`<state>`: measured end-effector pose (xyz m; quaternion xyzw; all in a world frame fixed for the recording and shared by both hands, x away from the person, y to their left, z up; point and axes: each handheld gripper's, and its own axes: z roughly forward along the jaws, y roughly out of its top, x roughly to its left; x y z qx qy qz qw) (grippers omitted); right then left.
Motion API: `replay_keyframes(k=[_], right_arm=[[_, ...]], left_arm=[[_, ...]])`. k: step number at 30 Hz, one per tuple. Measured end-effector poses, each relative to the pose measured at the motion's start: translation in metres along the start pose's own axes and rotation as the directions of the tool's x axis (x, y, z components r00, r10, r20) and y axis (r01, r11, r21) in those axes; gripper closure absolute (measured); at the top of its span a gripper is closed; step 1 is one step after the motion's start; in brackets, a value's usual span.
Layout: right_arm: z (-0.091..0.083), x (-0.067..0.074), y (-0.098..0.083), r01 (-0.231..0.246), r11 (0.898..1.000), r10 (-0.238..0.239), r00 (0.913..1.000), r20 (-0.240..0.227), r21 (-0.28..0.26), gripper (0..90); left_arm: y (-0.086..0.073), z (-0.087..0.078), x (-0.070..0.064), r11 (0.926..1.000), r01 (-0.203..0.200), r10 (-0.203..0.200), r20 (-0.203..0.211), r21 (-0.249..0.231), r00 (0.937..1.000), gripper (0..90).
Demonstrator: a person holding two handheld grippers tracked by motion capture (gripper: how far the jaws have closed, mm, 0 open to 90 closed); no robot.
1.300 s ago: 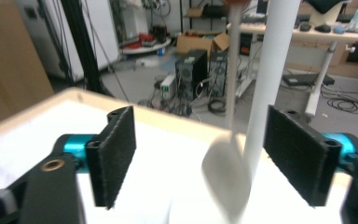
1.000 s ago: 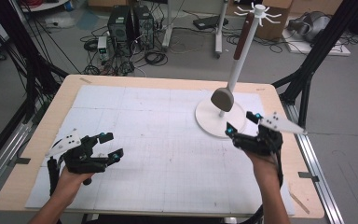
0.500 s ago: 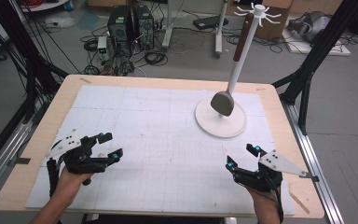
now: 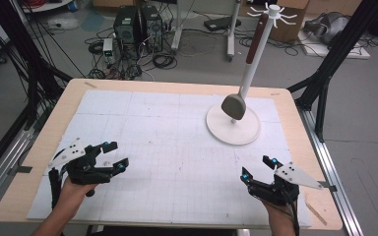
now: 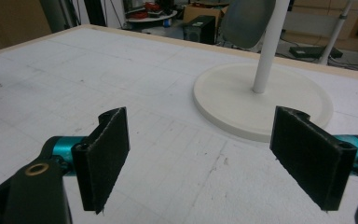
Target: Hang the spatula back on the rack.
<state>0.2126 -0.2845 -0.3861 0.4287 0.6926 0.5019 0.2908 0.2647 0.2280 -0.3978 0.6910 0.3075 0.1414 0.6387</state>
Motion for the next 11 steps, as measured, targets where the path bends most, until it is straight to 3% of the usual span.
replay_keyframes(k=[11], right_arm=[[0.0009,-0.0059,-0.0027,0.0,1.0,0.0,1.0,0.001,0.01,18.8]], left_arm=[[-0.004,0.0024,0.0018,0.9996,0.004,-0.004,-0.013,0.029,0.9999,21.2]])
